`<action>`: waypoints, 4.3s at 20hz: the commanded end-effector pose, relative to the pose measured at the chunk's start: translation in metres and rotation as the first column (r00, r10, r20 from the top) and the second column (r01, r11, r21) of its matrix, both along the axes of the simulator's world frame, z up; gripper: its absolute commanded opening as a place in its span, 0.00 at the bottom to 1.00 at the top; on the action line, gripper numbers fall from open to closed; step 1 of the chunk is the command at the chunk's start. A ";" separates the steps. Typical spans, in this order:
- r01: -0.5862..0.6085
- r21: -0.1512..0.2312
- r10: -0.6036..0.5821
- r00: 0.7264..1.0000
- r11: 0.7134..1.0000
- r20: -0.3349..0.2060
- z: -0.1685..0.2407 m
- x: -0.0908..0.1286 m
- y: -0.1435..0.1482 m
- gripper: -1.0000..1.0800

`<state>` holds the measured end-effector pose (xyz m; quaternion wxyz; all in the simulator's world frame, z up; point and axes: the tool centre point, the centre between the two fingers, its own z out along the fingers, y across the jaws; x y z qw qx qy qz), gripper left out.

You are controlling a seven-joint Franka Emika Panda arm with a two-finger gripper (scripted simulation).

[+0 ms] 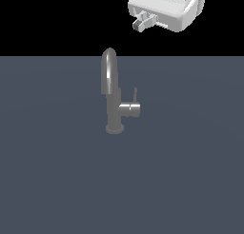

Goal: Turn on the faucet by rotating a designated handle.

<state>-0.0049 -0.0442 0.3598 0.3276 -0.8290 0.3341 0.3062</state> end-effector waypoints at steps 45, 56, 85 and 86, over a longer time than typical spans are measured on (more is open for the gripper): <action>0.585 0.349 -0.309 0.742 0.732 -0.594 -0.197 0.054 -0.004 0.00; 0.585 0.349 -0.309 0.742 0.732 -0.594 -0.191 0.024 -0.003 0.00; 0.583 0.352 -0.310 0.746 0.732 -0.590 -0.259 -0.039 -0.001 0.00; 0.584 0.351 -0.310 0.744 0.732 -0.592 -0.265 -0.041 -0.001 0.00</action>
